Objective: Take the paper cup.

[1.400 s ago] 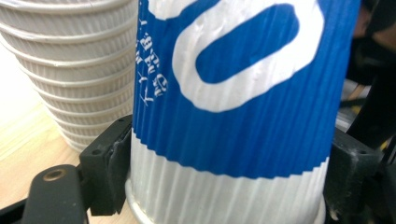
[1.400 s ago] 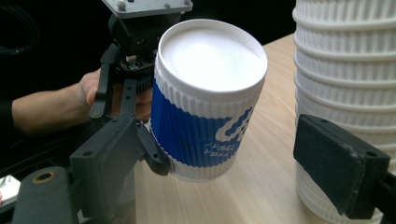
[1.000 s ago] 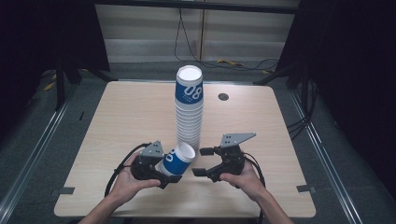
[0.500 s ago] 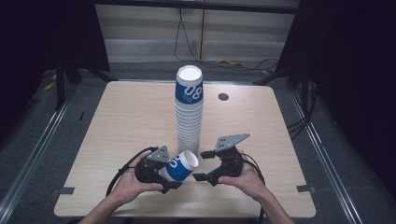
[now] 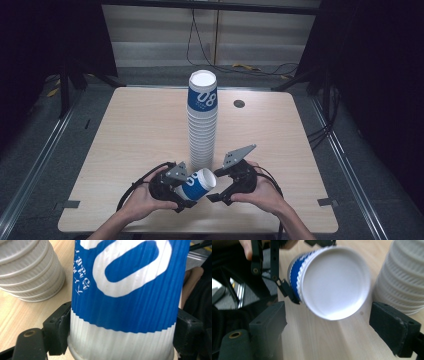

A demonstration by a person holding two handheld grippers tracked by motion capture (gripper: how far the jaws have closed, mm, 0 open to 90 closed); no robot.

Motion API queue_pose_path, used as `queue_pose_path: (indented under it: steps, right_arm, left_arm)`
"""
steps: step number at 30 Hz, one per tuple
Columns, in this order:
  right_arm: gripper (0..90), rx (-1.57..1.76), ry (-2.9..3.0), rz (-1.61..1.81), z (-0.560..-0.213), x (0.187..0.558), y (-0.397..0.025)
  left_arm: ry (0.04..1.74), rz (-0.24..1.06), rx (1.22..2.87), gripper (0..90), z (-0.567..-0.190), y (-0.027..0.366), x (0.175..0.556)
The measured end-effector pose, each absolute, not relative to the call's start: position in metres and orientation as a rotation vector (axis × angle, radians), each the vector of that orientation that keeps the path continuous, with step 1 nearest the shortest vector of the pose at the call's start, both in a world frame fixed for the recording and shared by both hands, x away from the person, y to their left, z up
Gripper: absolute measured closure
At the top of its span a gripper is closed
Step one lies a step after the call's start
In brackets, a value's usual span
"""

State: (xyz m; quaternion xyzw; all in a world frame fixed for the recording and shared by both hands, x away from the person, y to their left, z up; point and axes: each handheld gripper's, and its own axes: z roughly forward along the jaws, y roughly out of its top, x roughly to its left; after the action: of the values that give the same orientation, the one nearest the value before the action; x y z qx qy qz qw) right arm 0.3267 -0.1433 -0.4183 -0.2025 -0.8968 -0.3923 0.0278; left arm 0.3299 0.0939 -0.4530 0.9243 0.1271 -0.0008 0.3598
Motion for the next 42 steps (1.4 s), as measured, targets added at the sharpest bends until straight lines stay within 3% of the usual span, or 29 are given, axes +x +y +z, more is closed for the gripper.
queue_pose_path:
  steps: [16,42]
  right_arm:
    - [21.1,-0.539,-2.809,-1.078,-0.420,0.328,-0.131]
    - [22.6,-0.418,-2.863,-0.892,-0.426,0.325,-0.117]
  left_arm:
    - [0.262,0.004,2.474,18.6,-0.453,0.080,0.321]
    - [0.177,0.015,2.532,18.6,-0.457,0.070,0.313]
